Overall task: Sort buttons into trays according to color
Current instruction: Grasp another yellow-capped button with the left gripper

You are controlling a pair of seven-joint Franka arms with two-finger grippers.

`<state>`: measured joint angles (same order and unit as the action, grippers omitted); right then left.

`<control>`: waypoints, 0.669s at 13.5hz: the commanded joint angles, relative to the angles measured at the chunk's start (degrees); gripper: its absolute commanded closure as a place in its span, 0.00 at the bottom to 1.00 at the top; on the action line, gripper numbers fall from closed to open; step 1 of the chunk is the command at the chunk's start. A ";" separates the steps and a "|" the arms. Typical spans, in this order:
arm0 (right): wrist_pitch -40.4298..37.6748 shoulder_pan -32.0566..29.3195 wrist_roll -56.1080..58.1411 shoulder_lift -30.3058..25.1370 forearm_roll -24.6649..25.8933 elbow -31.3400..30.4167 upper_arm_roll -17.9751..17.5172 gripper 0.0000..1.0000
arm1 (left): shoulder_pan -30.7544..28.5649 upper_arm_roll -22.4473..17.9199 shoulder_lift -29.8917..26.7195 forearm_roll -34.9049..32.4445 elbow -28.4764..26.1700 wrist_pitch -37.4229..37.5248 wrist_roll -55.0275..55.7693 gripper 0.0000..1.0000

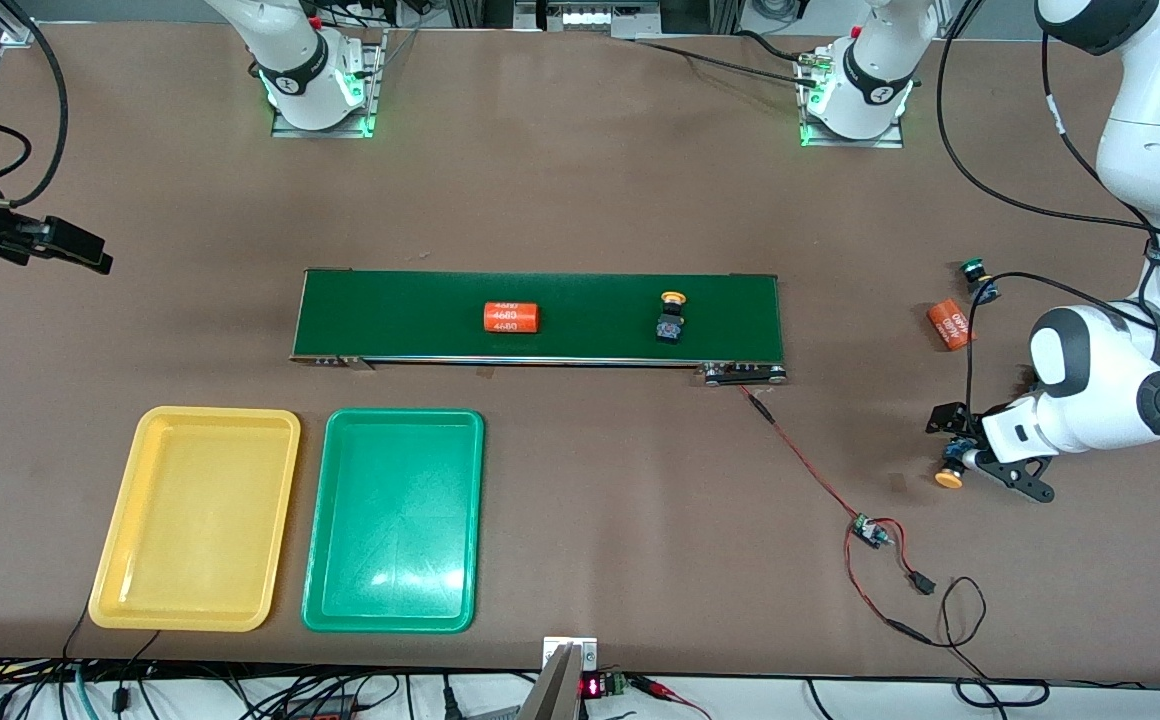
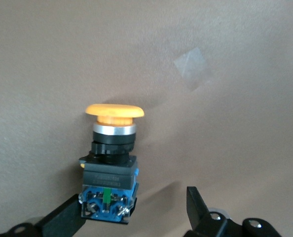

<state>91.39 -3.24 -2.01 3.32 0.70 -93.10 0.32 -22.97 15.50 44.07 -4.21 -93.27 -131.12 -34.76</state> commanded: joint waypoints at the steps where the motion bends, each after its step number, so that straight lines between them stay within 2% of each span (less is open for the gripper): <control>1: -0.68 -0.89 1.48 -0.50 -1.66 -0.41 -0.23 0.00 | 0.91 -0.04 1.11 0.96 2.56 0.08 -4.34 0.00; 3: -0.51 -0.72 1.40 -2.42 -1.75 -1.81 -0.23 0.00 | 0.91 -0.04 1.11 0.96 3.00 0.07 -5.14 0.00; 5: 0.80 -0.71 1.31 -6.02 -2.19 -6.10 -0.32 0.00 | 0.91 -0.04 1.28 0.96 3.44 -0.01 -5.67 0.00; 7: 5.09 -0.71 0.96 -10.50 -3.07 -12.86 -0.32 0.00 | 0.56 -0.04 2.25 0.78 3.35 -2.02 -6.02 0.00; 9: 10.28 -0.54 0.08 -15.42 -3.16 -20.67 -0.58 0.00 | 0.38 -0.04 2.60 0.52 2.83 -4.49 -6.54 0.07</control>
<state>96.15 -3.57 -1.59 -4.77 -1.64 -103.46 0.24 -22.37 15.46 45.36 -4.21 -91.53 -134.05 -38.97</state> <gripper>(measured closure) 0.000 0.018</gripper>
